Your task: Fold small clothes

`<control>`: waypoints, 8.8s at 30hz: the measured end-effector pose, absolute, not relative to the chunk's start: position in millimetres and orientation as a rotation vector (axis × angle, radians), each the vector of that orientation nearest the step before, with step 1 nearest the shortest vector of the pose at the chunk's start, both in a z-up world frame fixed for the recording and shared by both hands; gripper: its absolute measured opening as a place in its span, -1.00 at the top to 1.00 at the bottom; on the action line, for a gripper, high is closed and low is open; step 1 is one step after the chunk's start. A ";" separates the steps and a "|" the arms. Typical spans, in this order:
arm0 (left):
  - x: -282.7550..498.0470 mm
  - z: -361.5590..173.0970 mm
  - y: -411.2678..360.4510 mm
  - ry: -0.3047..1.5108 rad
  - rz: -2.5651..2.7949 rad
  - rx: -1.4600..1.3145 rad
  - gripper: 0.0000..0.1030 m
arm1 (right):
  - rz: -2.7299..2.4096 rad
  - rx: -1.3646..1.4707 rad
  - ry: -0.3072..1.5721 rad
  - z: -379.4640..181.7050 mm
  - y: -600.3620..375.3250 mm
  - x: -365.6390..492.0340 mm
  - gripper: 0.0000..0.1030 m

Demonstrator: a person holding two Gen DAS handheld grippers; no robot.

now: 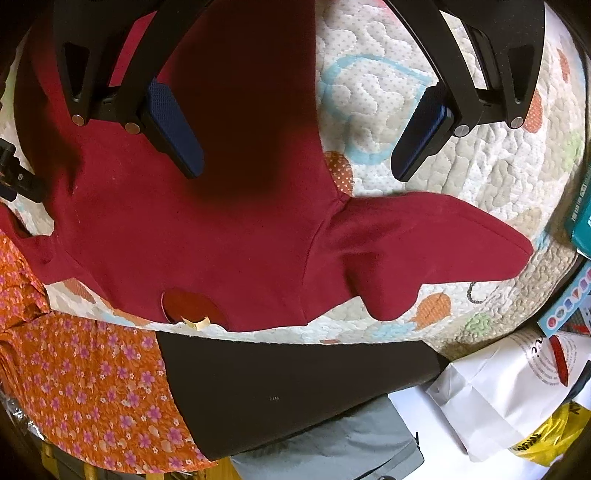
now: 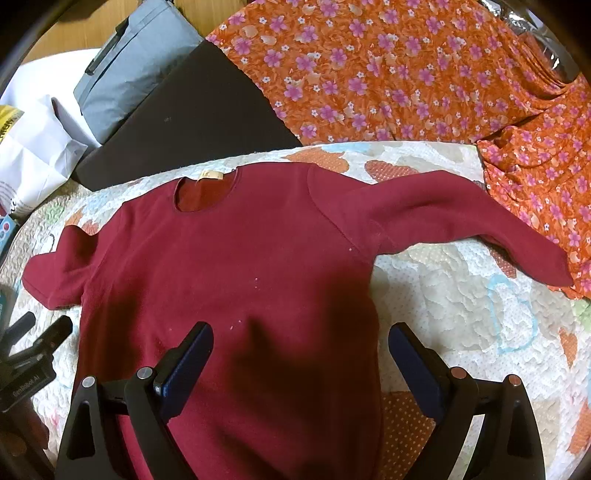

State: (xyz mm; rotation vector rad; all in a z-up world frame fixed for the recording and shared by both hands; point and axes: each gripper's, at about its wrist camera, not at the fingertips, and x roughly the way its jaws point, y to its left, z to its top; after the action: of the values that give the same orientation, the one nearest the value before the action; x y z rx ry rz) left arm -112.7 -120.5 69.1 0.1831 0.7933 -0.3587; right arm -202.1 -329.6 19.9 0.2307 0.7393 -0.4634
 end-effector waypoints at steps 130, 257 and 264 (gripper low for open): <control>62.4 62.4 148.0 0.915 0.252 -0.449 -0.65 | -0.218 0.189 0.867 -8.1 -241.7 -101.4 -0.84; -31.2 56.9 -121.9 0.831 -0.344 0.048 -0.42 | -0.417 0.395 0.683 19.0 -449.1 -169.9 0.48; -36.7 57.0 -130.7 0.845 -0.379 0.056 -0.42 | -0.569 0.746 0.533 -8.4 -526.0 -269.9 0.11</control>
State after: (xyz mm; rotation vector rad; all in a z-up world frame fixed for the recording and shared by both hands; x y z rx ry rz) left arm -36.7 -130.7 57.0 0.0561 0.8450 -0.3788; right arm -269.9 -526.0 -8.4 0.7460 0.5333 -0.5691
